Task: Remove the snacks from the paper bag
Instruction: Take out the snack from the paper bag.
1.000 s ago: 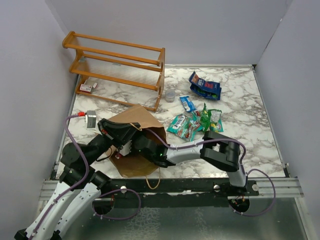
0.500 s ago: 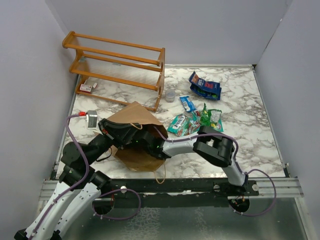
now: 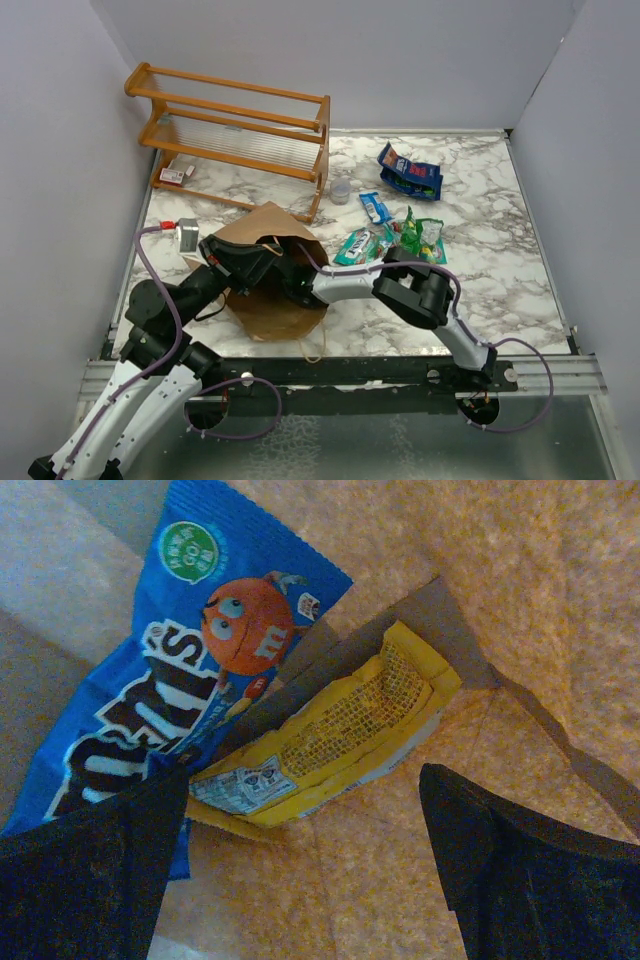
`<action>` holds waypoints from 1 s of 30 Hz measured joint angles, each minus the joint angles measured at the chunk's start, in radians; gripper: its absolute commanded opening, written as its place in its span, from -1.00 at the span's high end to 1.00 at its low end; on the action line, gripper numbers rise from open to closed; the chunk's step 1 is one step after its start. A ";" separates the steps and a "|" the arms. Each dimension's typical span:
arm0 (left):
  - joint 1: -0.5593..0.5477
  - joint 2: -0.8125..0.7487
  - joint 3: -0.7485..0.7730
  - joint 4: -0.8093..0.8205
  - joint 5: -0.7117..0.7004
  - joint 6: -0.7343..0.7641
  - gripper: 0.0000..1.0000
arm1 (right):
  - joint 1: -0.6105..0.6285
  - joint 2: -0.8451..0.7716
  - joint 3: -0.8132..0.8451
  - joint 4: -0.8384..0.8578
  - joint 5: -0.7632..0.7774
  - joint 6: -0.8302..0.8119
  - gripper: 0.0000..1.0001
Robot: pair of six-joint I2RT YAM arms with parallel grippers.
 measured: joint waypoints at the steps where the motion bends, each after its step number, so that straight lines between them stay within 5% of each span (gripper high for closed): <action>1: 0.000 0.001 0.000 0.000 0.000 0.000 1.00 | -0.005 0.014 0.015 -0.001 0.003 0.000 -0.95; 6: 0.000 0.002 0.008 -0.011 0.000 0.000 1.00 | -0.023 0.039 0.038 -0.009 0.016 0.007 -0.70; 13: 0.001 -0.007 0.014 -0.025 -0.017 0.007 1.00 | -0.043 0.045 0.041 -0.013 0.035 0.015 -1.00; 20: 0.001 -0.007 0.015 -0.037 -0.023 0.008 1.00 | -0.044 0.067 0.069 -0.012 0.050 0.015 -1.00; 24: 0.001 -0.008 0.015 -0.045 -0.023 0.011 1.00 | -0.045 0.075 0.078 -0.012 0.051 0.016 -0.76; 30: 0.001 -0.011 0.016 -0.053 -0.024 0.013 1.00 | -0.053 0.086 0.089 -0.027 0.029 0.039 -0.02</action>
